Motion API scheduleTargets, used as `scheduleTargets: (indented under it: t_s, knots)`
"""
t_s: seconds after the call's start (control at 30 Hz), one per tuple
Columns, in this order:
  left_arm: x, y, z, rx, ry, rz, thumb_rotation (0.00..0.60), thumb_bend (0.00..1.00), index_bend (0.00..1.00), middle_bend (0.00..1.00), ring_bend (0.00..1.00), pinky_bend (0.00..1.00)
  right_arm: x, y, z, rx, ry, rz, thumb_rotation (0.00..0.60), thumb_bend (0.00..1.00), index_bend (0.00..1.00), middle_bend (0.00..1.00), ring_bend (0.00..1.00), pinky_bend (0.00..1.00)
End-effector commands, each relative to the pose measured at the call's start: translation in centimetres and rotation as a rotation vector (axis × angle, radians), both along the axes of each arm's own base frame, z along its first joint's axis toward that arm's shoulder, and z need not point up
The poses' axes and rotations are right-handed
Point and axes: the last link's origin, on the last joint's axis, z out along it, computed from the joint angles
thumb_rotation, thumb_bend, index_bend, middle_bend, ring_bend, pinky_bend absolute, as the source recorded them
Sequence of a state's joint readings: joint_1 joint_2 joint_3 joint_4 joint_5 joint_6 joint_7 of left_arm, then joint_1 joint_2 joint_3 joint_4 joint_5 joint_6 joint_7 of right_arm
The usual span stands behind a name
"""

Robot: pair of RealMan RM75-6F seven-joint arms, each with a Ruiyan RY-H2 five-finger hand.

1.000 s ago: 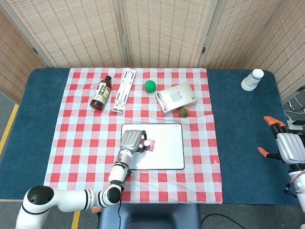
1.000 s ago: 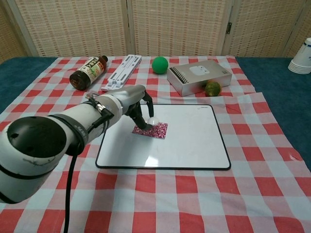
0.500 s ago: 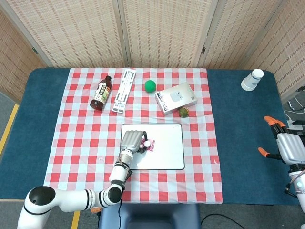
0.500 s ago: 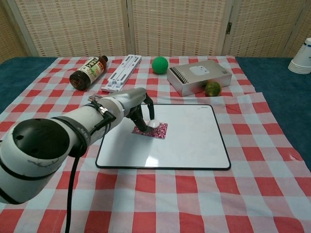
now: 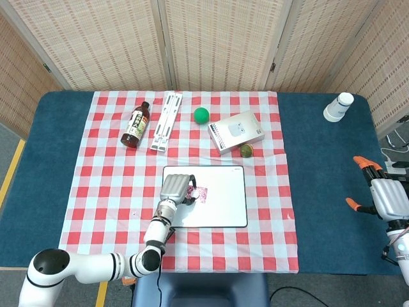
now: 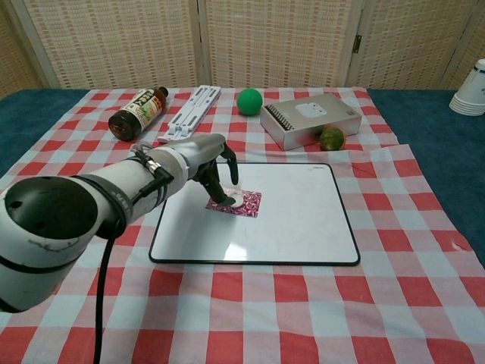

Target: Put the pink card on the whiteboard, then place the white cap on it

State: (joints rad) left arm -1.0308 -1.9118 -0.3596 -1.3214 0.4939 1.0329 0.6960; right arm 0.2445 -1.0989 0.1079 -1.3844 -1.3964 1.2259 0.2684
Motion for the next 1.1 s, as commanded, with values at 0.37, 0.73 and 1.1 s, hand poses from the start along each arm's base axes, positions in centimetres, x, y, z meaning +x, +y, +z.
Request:
scheduleTargets:
  t_s: [0.37,0.73,1.1]
  knots:
    - [-5.4,1.8,9.0,0.247,-0.005,0.046,0.600,0.34,0.43,0.99,1.00,1.00,0.0,0.2,0.1,0.006,0.005,0.002,0.600,0.15,0.01,0.07,0.00,0.26]
    - [-21.2,-1.7,16.7,0.573,-0.140,-0.033,0.600,0.27,0.20,0.38,0.45,0.77,0.4,0.3,-0.2,0.015,0.008,0.017,0.600,0.15,0.01,0.07,0.00,0.26]
    - [-27.5,-5.1,18.2,0.445,0.413,-0.134,0.600,0.17,0.00,0.00,0.00,0.00,0.4,0.5,-0.8,0.049,0.038,-0.001,0.600,0.15,0.00,0.06,0.00,0.26]
